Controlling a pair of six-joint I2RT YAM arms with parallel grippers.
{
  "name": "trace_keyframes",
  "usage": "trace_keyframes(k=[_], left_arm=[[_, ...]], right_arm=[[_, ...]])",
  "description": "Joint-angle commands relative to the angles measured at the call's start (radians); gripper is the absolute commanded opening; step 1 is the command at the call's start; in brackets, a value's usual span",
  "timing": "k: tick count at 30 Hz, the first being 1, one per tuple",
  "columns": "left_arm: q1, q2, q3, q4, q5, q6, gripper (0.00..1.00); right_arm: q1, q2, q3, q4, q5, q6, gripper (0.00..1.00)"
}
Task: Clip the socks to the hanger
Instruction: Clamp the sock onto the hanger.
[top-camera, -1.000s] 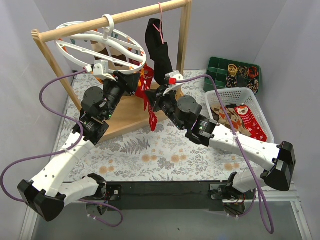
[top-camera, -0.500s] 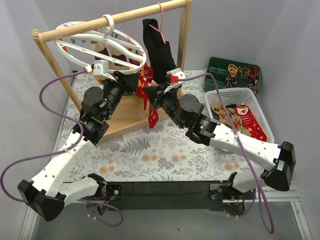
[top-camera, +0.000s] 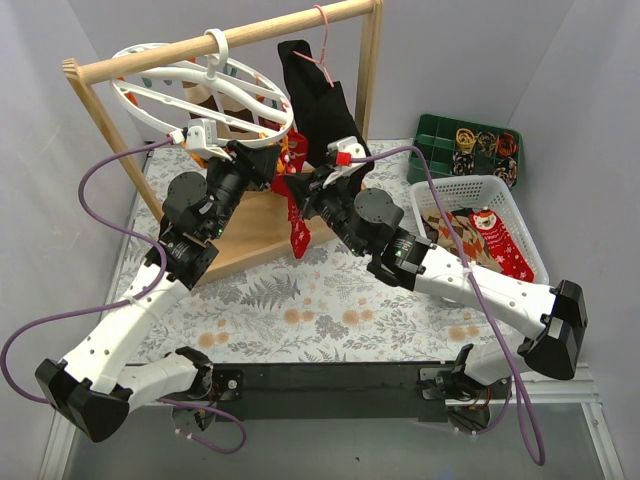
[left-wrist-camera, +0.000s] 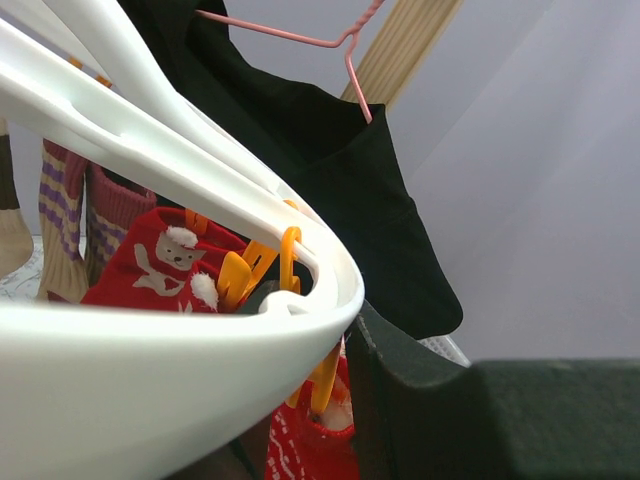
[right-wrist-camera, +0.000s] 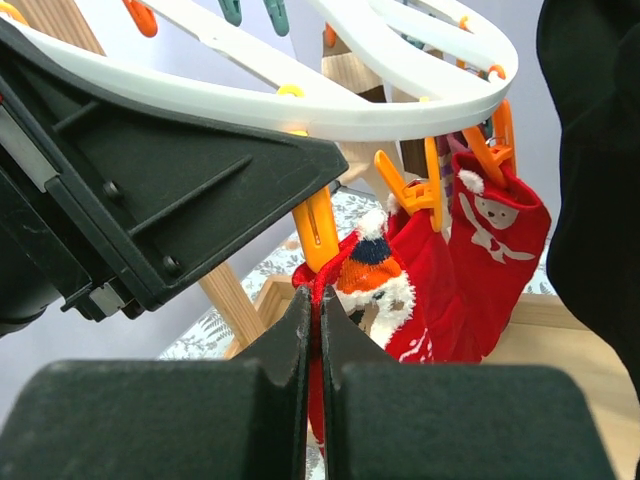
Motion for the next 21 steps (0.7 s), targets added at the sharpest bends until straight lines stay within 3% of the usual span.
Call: trace_keyframes(k=[1,21], left_arm=[[-0.002,0.028,0.020,-0.103,-0.014,-0.026,0.00],[-0.007,0.025,0.012,-0.112,-0.014,-0.026,0.00]], right_arm=[[0.009,0.004,0.043,0.075,-0.007,0.013,0.01],[0.011,0.005,0.057,0.152,0.019,-0.017,0.01]])
